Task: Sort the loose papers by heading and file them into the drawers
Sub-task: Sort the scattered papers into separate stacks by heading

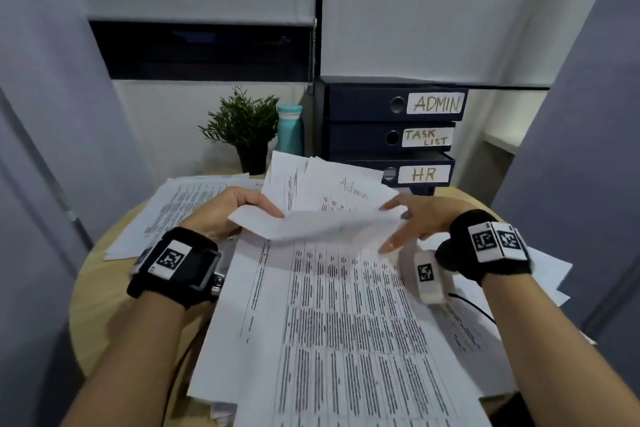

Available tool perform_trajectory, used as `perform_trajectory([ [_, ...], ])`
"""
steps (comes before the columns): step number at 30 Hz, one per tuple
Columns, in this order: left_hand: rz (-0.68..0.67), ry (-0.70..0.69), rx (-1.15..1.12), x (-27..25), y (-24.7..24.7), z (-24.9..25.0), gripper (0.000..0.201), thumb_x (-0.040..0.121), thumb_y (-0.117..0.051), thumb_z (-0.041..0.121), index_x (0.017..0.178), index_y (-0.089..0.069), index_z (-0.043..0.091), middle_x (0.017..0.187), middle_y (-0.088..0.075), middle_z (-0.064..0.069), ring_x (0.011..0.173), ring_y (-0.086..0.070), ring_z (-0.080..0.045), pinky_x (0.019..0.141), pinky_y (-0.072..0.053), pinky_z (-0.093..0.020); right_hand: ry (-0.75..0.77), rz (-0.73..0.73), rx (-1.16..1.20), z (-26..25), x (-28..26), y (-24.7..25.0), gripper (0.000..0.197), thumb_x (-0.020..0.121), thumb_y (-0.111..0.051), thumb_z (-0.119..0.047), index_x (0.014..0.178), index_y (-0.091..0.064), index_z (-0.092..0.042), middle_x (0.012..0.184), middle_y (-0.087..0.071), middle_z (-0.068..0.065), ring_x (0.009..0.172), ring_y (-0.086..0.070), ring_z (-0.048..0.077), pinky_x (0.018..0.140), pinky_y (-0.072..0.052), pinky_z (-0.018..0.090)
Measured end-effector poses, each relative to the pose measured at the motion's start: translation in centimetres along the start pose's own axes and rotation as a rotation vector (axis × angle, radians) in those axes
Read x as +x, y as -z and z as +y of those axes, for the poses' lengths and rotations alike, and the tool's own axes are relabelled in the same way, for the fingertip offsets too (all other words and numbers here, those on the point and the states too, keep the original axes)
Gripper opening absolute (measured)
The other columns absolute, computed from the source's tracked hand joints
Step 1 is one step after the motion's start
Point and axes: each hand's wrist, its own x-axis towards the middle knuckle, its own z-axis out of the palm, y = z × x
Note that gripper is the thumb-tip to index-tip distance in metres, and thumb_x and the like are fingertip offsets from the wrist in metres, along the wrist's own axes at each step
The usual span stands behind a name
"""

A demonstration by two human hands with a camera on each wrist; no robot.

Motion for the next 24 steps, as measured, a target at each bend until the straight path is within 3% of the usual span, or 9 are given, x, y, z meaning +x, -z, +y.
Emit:
perform_trajectory([
  [3, 0.014, 0.004, 0.055, 0.0, 0.1, -0.2, 0.036, 0.081, -0.056, -0.012, 0.062, -0.076, 0.010, 0.072, -0.073, -0.011, 0.060, -0.068, -0.019, 0.055, -0.055, -0.022, 0.133, 0.001, -0.055, 0.7, 0.6, -0.1, 0.050, 0.070, -0.084, -0.032, 0.115, -0.063, -0.024, 0.078, -0.066, -0.008, 0.076, -0.061, 0.011, 0.079, -0.051, 0.028],
  [5, 0.013, -0.005, 0.067, -0.1, 0.1, -0.2, 0.039, 0.081, -0.055, -0.015, 0.061, -0.076, 0.011, 0.072, -0.073, -0.010, 0.060, -0.068, -0.018, 0.053, -0.054, -0.021, 0.237, -0.009, 0.043, 1.1, 0.6, -0.5, 0.038, 0.073, -0.083, -0.026, 0.108, -0.069, -0.028, 0.092, -0.074, -0.002, 0.085, -0.068, 0.018, 0.092, -0.051, 0.035],
  [7, 0.007, -0.034, 0.078, -0.3, -0.1, -0.1, 0.032, 0.079, -0.060, -0.013, 0.070, -0.078, 0.012, 0.081, -0.075, -0.009, 0.068, -0.070, -0.017, 0.056, -0.055, -0.021, 0.279, 0.005, 0.170, 1.2, 0.4, -1.1, 0.031, 0.076, -0.080, -0.018, 0.103, -0.073, -0.032, 0.098, -0.075, -0.006, 0.094, -0.069, 0.010, 0.092, -0.047, 0.025],
  [10, 0.085, -0.088, 0.080, -0.2, -0.6, -0.1, 0.030, 0.075, -0.068, -0.010, 0.094, -0.072, 0.013, 0.088, -0.076, 0.003, 0.082, -0.071, -0.007, 0.067, -0.054, -0.016, 0.241, 0.030, 0.274, 1.7, 0.6, -1.7, 0.006, 0.077, -0.080, -0.028, 0.074, -0.077, -0.031, 0.080, -0.074, -0.016, 0.079, -0.067, -0.003, 0.088, -0.043, 0.018],
  [12, 0.128, -0.060, 0.056, -0.2, -0.7, -0.1, 0.030, 0.077, -0.069, -0.008, 0.101, -0.069, 0.010, 0.094, -0.076, 0.001, 0.086, -0.071, -0.008, 0.074, -0.056, -0.021, 0.228, 0.098, 0.304, 2.4, 1.0, -1.5, 0.028, 0.068, -0.082, -0.046, 0.078, -0.077, -0.019, 0.085, -0.076, -0.004, 0.082, -0.067, 0.005, 0.094, -0.044, 0.025],
  [14, 0.087, 0.013, 0.018, -0.1, -0.5, -0.1, 0.036, 0.078, -0.072, -0.001, 0.112, -0.067, 0.008, 0.109, -0.072, -0.007, 0.098, -0.069, -0.019, 0.086, -0.056, -0.032, 0.191, 0.195, 0.339, 3.7, 1.5, -0.9, 0.048, 0.064, -0.081, -0.053, 0.080, -0.074, -0.009, 0.085, -0.074, 0.007, 0.081, -0.066, 0.016, 0.087, -0.044, 0.031],
  [17, 0.068, 0.145, 0.035, 0.2, -0.4, -0.3, 0.037, 0.079, -0.072, 0.018, 0.116, -0.068, 0.014, 0.114, -0.070, -0.003, 0.109, -0.064, -0.023, 0.095, -0.048, -0.038, 0.034, 0.355, 0.447, 6.3, 2.1, -0.1, 0.040, 0.071, -0.082, -0.035, 0.078, -0.067, 0.002, 0.074, -0.060, 0.007, 0.071, -0.054, 0.021, 0.070, -0.038, 0.032],
  [19, 0.009, 0.233, 0.032, 0.7, -0.7, -0.7, 0.037, 0.081, -0.068, 0.022, 0.117, -0.067, 0.011, 0.114, -0.070, -0.008, 0.111, -0.063, -0.028, 0.100, -0.047, -0.040, -0.057, 0.377, 0.482, 7.4, 2.2, 0.1, 0.043, 0.070, -0.081, -0.029, 0.088, -0.068, 0.008, 0.076, -0.061, 0.011, 0.071, -0.054, 0.022, 0.069, -0.039, 0.034],
  [24, -0.032, 0.361, -0.015, 2.1, -1.5, -1.7, 0.029, 0.096, -0.051, 0.003, 0.124, -0.058, -0.003, 0.115, -0.066, -0.020, 0.087, -0.069, -0.021, 0.076, -0.057, -0.024, -0.067, 0.382, 0.449, 7.6, 2.5, -0.1, 0.019, 0.076, -0.077, -0.016, 0.087, -0.075, -0.002, 0.094, -0.074, 0.017, 0.076, -0.064, 0.025, 0.076, -0.048, 0.034],
])
